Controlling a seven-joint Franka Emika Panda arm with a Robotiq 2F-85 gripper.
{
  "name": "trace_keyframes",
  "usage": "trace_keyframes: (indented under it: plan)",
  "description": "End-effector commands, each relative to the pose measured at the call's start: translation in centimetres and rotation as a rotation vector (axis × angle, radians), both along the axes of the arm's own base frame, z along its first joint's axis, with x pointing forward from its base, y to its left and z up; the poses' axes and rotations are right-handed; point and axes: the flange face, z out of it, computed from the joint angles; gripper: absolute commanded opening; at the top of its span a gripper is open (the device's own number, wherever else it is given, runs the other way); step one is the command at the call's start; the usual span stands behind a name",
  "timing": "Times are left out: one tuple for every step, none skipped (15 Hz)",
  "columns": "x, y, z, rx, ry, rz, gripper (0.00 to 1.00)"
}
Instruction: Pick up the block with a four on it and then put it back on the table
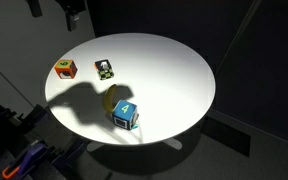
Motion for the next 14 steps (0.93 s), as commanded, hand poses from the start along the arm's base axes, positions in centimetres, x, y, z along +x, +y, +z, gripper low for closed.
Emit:
trace_keyframes:
  plan:
    - [0.01, 0.01, 0.03, 0.0, 0.001, 0.0, 1.0]
    - [0.01, 0.01, 0.03, 0.0, 0.001, 0.0, 1.0]
    - [0.01, 0.01, 0.03, 0.0, 0.001, 0.0, 1.0]
    - [0.01, 0.01, 0.03, 0.0, 0.001, 0.0, 1.0]
    - [0.01, 0.03, 0.0, 0.0, 0.001, 0.0, 1.0]
    - [0.01, 0.08, -0.07, -0.002, 0.003, 0.001, 1.0]
    - [0.03, 0.13, -0.14, -0.002, 0.005, 0.002, 1.0]
    - [0.05, 0.17, -0.19, -0.003, 0.006, 0.003, 1.0]
    - [0.06, 0.2, -0.22, -0.003, 0.007, 0.004, 1.0]
    - [0.06, 0.2, -0.23, -0.003, 0.007, 0.004, 1.0]
    - [0.06, 0.2, -0.23, -0.003, 0.007, 0.004, 1.0]
    - [0.06, 0.2, -0.23, -0.003, 0.007, 0.004, 1.0]
    - [0.06, 0.21, -0.23, -0.003, 0.007, 0.004, 1.0]
    - [0.11, 0.19, -0.15, -0.004, -0.008, -0.005, 1.0]
